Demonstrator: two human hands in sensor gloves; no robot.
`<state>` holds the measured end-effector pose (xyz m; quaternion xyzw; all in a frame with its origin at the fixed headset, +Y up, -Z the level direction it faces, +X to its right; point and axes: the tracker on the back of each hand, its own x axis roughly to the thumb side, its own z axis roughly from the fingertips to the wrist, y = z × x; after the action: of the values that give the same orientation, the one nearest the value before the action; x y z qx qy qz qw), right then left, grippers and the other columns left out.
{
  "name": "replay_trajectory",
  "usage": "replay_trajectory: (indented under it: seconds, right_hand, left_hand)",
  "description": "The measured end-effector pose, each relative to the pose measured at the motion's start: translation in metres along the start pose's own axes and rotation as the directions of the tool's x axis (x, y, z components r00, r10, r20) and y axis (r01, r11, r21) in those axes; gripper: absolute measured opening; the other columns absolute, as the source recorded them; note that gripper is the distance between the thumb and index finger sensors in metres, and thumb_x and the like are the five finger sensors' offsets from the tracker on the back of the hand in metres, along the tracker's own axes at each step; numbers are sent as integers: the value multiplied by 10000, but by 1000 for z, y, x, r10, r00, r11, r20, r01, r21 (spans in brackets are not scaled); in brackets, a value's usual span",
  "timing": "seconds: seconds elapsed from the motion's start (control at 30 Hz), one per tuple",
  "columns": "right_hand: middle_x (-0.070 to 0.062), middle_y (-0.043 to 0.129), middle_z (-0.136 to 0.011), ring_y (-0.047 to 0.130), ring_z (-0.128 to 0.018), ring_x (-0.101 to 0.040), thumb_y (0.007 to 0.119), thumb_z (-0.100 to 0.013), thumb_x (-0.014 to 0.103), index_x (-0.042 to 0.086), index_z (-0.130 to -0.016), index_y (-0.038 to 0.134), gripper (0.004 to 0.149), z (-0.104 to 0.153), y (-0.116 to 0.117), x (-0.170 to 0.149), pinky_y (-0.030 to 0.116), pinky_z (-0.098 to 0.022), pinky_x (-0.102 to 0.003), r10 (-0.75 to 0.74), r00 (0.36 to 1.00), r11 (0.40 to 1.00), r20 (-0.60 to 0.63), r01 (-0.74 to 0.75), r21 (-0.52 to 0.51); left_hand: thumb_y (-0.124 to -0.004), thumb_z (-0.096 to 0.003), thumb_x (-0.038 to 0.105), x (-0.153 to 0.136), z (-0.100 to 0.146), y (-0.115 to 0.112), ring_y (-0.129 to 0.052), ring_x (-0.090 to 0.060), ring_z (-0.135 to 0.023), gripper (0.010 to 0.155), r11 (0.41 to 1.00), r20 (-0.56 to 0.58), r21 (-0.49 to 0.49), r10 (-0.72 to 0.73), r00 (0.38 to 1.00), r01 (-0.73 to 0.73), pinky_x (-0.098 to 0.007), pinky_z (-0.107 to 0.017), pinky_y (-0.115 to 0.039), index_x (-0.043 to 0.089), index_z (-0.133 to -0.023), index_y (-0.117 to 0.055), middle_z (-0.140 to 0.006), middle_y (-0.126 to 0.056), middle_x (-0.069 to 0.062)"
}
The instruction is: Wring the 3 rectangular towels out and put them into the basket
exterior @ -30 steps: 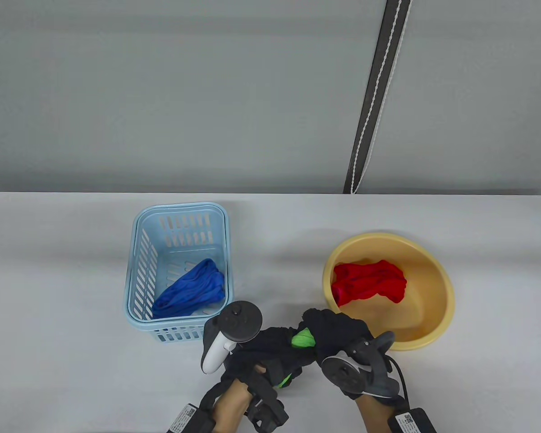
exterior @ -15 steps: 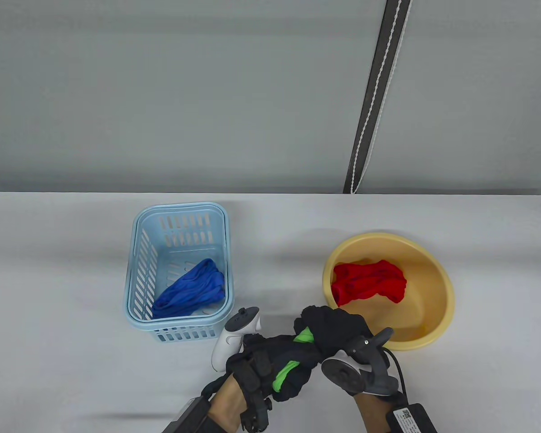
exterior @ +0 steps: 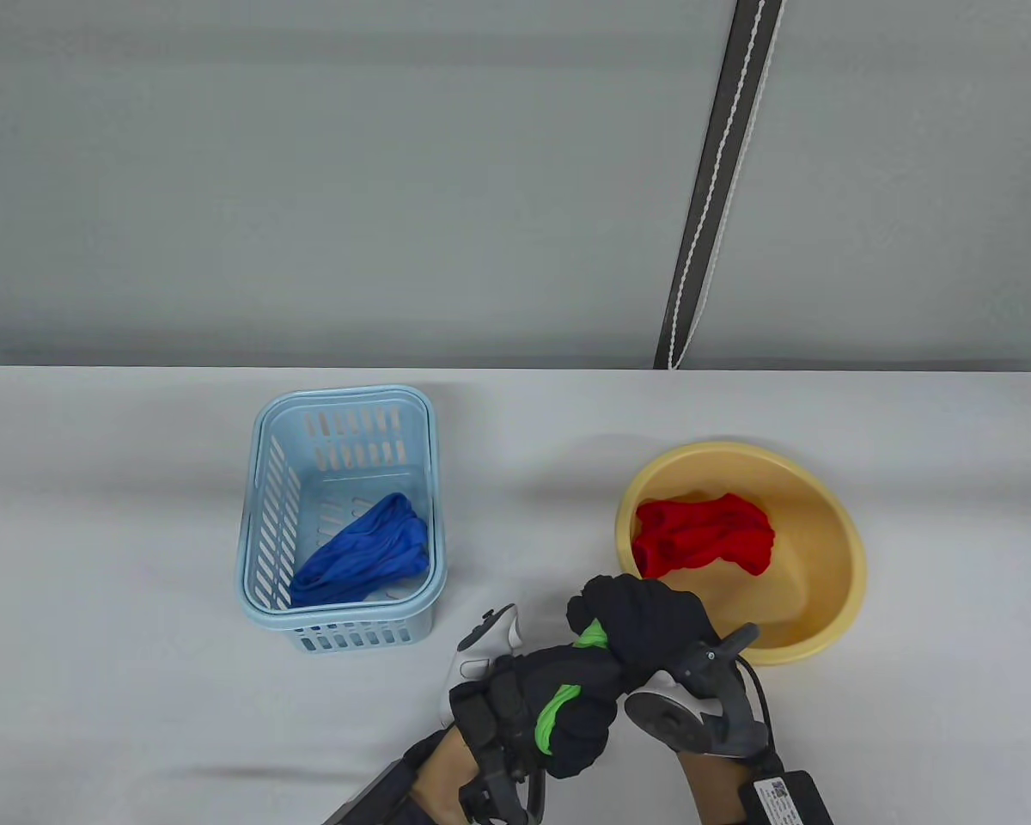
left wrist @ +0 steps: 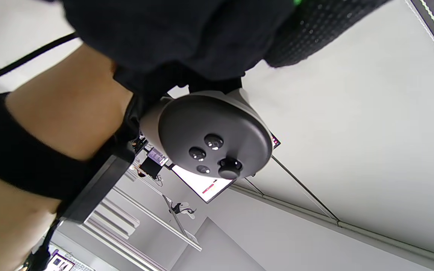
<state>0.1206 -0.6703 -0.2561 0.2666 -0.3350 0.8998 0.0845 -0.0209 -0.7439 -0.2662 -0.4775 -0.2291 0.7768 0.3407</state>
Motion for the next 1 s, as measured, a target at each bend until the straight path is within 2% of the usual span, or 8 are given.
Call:
replay_trajectory:
  seconds: [0.27, 0.4, 0.5, 0.63, 0.77, 0.8, 0.9, 1.0]
  right_hand:
    - [-29, 947, -553, 1005, -293, -209, 766, -568, 456, 162, -810, 715, 384, 3, -1, 3, 865, -175, -380, 35, 999, 999, -6, -34, 29]
    - [-36, 965, -576, 1026, -330, -218, 821, -542, 443, 175, -803, 745, 382, 4, 2, 4, 882, -205, -392, 46, 998, 994, -32, -42, 98]
    - [-49, 971, -654, 1049, -430, -243, 859, -522, 435, 198, -811, 753, 388, 6, 5, 7, 897, -282, -420, 78, 997, 985, -16, -75, 153]
    - [-52, 973, -730, 1061, -548, -263, 917, -488, 426, 223, -818, 772, 413, 5, 6, 6, 900, -371, -460, 61, 998, 959, 0, -58, 276]
    - [-70, 956, -802, 1046, -644, -294, 965, -458, 411, 227, -839, 777, 463, 5, 4, 4, 890, -437, -501, 22, 1000, 942, -11, -18, 335]
    - [-77, 946, -828, 1038, -673, -305, 981, -449, 404, 225, -853, 775, 487, 5, 2, 3, 885, -456, -513, 26, 1000, 938, -13, -20, 346]
    - [-90, 919, -887, 1011, -741, -318, 1002, -420, 409, 232, -901, 759, 567, 4, -3, 3, 867, -508, -543, 13, 1000, 933, -11, -8, 360]
    - [-105, 904, -922, 998, -769, -333, 1006, -415, 421, 226, -948, 740, 628, 2, -8, 6, 849, -531, -568, -41, 999, 930, -24, 47, 364]
  left_hand:
    - [-752, -617, 543, 6, 12, 1, -992, -175, -161, 386, 980, -97, 84, -170, 981, 178, -328, -97, -865, 177, -698, -843, -387, -1001, 78]
    - [-755, -624, 546, 12, 21, 3, -995, -188, -191, 399, 925, -175, 177, -307, 935, 337, -332, -115, -864, 168, -724, -832, -422, -1002, 61]
    - [-745, -629, 566, 19, 29, 2, -1006, -191, -240, 423, 816, -270, 229, -471, 840, 531, -323, -147, -873, 172, -768, -809, -477, -1003, 55]
    - [-756, -613, 573, 26, 37, -7, -1017, -235, -320, 497, 608, -396, 298, -622, 675, 735, -340, -194, -882, 132, -840, -779, -566, -1004, 0]
    - [-766, -607, 561, 29, 41, -20, -991, -344, -515, 623, 536, -442, 302, -654, 614, 788, -419, -340, -871, 66, -974, -671, -760, -941, -115]
    - [-776, -604, 553, 32, 43, -25, -979, -370, -551, 651, 494, -468, 301, -669, 578, 816, -440, -362, -863, 53, -1001, -648, -798, -921, -143]
    - [-803, -590, 541, 43, 49, -39, -959, -398, -622, 711, 340, -538, 280, -719, 440, 898, -464, -397, -851, 60, -1068, -587, -883, -875, -176]
    - [-837, -569, 518, 56, 56, -55, -950, -413, -659, 729, 149, -594, 272, -752, 287, 951, -490, -427, -845, 74, -1089, -584, -926, -858, -190]
